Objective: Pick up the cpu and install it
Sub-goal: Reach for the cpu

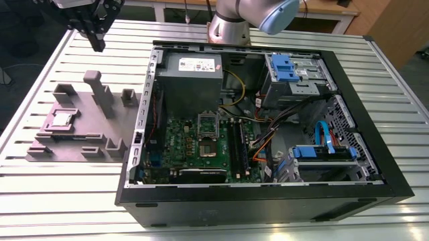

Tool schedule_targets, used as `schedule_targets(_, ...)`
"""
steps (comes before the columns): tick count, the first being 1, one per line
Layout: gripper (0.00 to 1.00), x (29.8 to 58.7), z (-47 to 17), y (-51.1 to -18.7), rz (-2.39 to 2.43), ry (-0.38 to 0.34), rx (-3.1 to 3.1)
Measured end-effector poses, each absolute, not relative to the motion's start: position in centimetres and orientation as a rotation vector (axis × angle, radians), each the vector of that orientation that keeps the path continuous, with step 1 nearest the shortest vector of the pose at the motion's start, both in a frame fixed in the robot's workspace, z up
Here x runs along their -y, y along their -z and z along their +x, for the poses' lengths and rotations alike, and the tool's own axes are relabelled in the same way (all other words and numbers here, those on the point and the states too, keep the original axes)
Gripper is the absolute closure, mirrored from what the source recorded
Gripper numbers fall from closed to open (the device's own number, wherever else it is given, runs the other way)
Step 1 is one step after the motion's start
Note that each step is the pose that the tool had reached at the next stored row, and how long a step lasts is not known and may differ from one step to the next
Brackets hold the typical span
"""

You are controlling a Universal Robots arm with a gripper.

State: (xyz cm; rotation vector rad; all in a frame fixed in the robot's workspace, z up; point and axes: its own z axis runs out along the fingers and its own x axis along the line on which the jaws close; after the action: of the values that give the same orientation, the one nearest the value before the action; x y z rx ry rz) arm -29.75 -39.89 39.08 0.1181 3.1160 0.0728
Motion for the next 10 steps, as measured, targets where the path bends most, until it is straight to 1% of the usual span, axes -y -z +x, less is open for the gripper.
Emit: schedule_targets(10, 0.89, 39.89, -30.1, -38.93, 0.121, -0.077, -3.143)
